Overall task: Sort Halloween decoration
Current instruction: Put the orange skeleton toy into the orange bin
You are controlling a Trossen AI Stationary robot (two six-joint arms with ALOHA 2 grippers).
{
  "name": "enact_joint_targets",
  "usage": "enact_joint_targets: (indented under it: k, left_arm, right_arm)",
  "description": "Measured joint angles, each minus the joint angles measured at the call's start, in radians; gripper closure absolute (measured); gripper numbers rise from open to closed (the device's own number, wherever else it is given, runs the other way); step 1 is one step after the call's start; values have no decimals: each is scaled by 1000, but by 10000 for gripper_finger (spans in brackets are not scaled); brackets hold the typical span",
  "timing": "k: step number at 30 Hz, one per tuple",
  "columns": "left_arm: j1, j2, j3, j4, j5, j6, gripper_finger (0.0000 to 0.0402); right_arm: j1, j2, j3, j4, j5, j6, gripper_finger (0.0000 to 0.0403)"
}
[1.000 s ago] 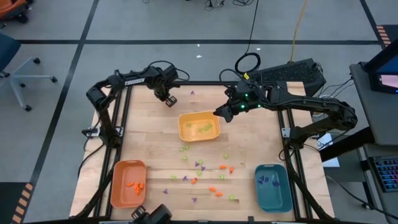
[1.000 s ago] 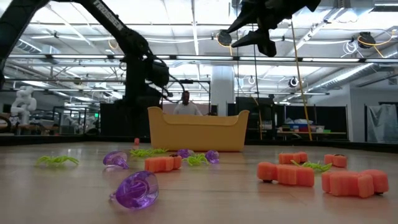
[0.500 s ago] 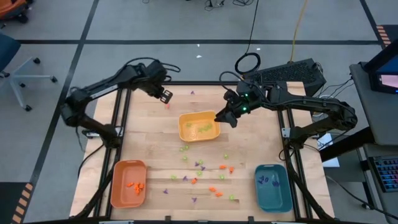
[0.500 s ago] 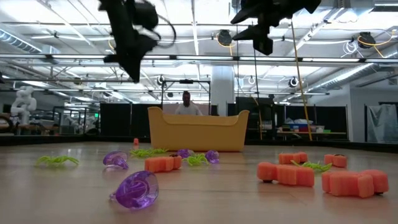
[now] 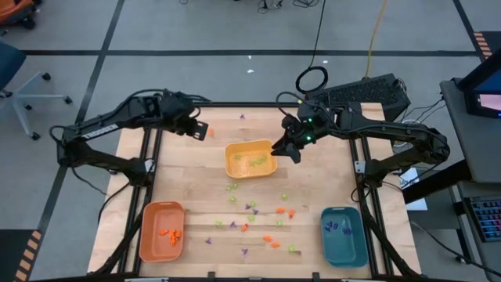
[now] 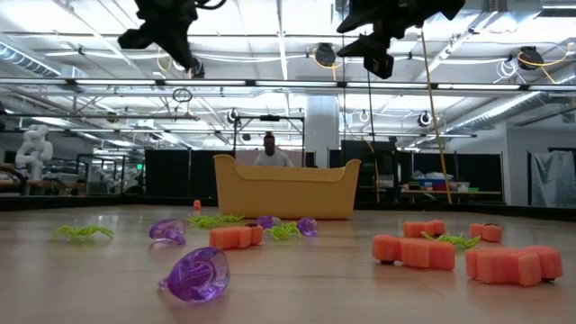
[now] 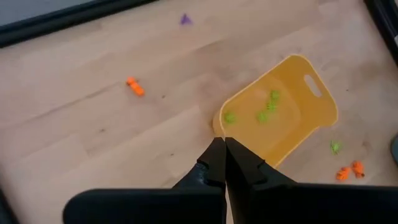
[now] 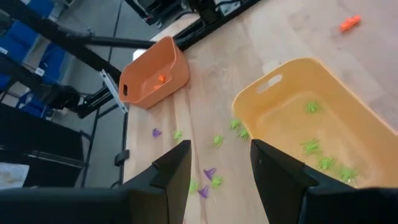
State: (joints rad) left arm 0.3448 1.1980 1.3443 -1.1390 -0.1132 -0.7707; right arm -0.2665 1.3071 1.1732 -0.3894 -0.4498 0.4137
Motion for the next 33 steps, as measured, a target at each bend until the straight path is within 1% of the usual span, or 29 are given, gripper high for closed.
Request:
enact_joint_targets:
  k: [3, 6, 8, 10, 13, 15, 19, 21, 25, 29, 33]
  left_arm:
    - [16, 19, -11, -15, -14, -32, 401]
    - [70, 78, -19, -17, -16, -74, 401]
    - [103, 129, -20, -28, -16, -139, 401]
    - [142, 190, -21, -34, 13, -190, 401]
    - [201, 285, -21, -19, 68, -219, 391]
    - [233, 350, -21, -5, 105, -219, 374]
    - [262, 459, -22, 49, 108, -219, 325]
    - [272, 501, -22, 97, 100, -218, 297]
    - [285, 571, -22, 169, 51, -219, 249]
    - [297, 647, -22, 179, 41, -227, 220]
    - [297, 690, -22, 180, 32, -251, 208]
  right_arm:
    - [0, 0, 0, -21, -8, 6, 248]
    - [0, 0, 0, -38, 1, 18, 248]
    - [0, 0, 0, -49, 1, 18, 248]
    - [-2, 0, 0, -61, 1, 17, 248]
    - [-2, 0, 0, -77, 0, 22, 248]
    - [-2, 0, 0, -89, -3, 22, 248]
    - [-2, 0, 0, -114, -23, 14, 248]
    - [-2, 0, 0, -119, -23, 11, 248]
    - [-2, 0, 0, -124, -24, 4, 248]
    - [-2, 0, 0, -133, -24, -15, 248]
    - [-2, 0, 0, -143, -24, -18, 248]
